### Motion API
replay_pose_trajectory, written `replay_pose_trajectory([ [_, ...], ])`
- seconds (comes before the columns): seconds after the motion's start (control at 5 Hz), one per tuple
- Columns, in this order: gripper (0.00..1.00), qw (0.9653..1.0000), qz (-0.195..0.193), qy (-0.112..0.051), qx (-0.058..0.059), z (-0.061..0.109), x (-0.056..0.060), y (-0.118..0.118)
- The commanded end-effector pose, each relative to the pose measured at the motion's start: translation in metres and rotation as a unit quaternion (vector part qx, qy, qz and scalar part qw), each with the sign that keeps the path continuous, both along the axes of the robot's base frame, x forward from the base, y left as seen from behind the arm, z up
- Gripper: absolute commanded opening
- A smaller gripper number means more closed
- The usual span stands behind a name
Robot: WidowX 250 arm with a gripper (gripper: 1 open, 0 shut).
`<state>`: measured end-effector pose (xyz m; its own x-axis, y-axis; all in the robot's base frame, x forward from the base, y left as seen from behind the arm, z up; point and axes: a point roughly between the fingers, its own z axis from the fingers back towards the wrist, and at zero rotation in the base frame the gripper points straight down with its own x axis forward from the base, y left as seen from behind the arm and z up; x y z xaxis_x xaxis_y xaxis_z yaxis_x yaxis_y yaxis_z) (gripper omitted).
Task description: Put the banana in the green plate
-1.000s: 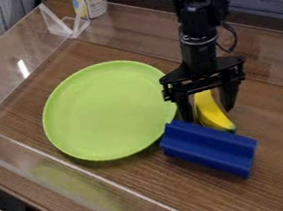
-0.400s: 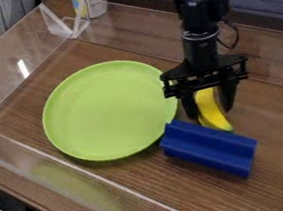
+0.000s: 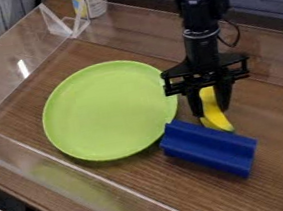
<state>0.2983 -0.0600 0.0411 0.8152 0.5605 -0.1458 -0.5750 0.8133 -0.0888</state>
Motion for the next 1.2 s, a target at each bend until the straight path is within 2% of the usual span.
replay_pose_trajectory([
  [0.0,0.0,0.9994,-0.002,-0.036,-0.004,0.019,0.01,0.001],
  [0.4,0.0,0.9993,-0.014,-0.034,-0.002,0.014,0.011,0.001],
  [0.8,0.0,0.998,-0.032,-0.051,-0.018,0.042,0.007,0.01],
  [1.0,0.0,0.9968,-0.039,-0.065,-0.025,0.06,0.003,0.019],
])
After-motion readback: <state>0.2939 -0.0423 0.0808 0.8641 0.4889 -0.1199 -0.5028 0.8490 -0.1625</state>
